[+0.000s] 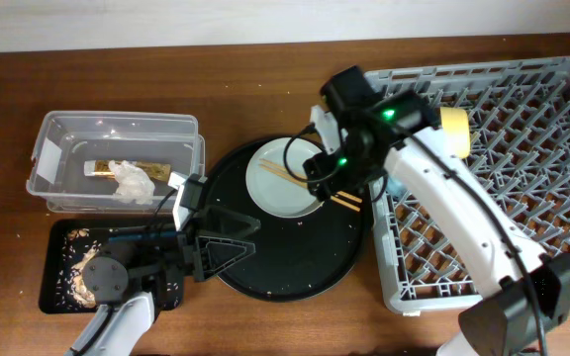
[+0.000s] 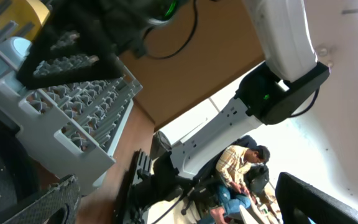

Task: Sort waste into correct bins and load items into the dishwasher rack
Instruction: 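Grasp the chopsticks on the white plate with the right gripper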

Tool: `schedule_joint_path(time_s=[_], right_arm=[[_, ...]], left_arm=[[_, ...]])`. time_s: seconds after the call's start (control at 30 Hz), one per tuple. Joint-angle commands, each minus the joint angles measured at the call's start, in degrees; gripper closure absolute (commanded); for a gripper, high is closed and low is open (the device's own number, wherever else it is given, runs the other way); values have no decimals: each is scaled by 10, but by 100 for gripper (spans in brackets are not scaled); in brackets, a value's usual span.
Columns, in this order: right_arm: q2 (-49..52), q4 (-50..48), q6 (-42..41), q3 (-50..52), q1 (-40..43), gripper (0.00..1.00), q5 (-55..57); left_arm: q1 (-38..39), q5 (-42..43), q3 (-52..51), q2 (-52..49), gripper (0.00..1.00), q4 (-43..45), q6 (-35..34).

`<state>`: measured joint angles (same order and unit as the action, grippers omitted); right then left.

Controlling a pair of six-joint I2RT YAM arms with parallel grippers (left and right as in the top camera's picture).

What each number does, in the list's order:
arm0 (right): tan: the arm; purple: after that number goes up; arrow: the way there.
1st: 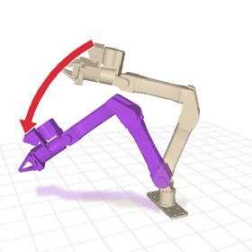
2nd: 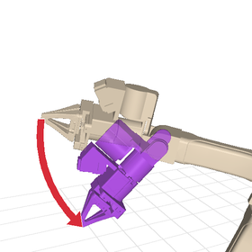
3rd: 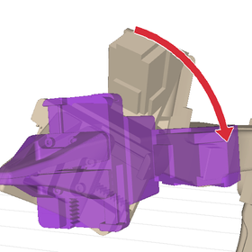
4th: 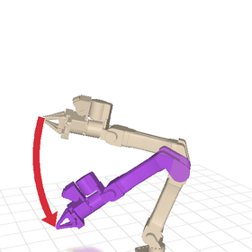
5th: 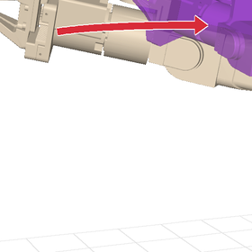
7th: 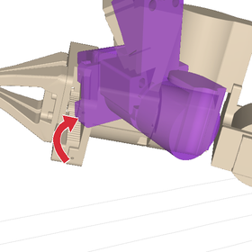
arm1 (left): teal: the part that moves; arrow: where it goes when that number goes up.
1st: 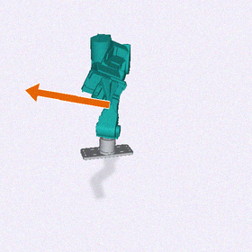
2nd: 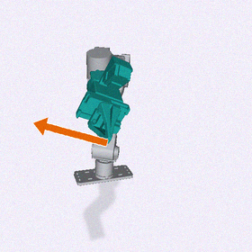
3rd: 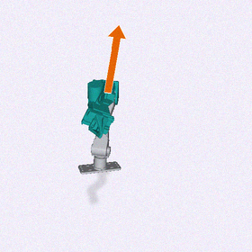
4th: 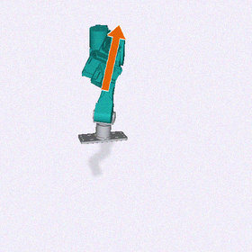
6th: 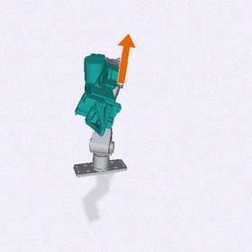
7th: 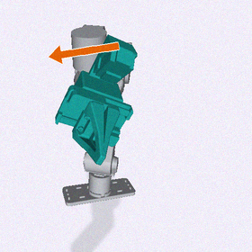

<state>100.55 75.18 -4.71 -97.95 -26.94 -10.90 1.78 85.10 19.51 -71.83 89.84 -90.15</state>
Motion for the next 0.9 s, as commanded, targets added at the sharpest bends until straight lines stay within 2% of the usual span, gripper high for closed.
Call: schedule_joint_path(time_s=[0.0,0.07,0.1,0.13,0.23,0.53,0.67,0.8,0.87], right_arm=[[3,-80,-3,63,-27,55,70],[3,-196,7,140,-27,71,115],[3,-227,26,162,-27,75,137],[3,-276,54,198,-27,70,187],[3,-293,60,212,-26,68,308],[3,-296,59,289,-26,67,292],[3,-305,59,307,-26,58,263],[3,-320,59,307,-26,55,263],[7,-323,60,307,-26,51,264]], left_arm=[[-3,3,4,3,1,10,11],[-3,3,4,3,1,10,11],[-3,3,4,3,1,10,11],[-3,3,4,3,1,10,11],[-3,3,4,3,1,10,11],[-3,3,4,3,1,10,11],[-3,3,4,3,1,10,11],[-3,3,4,3,1,10,11],[-3,3,4,3,1,10,11]])
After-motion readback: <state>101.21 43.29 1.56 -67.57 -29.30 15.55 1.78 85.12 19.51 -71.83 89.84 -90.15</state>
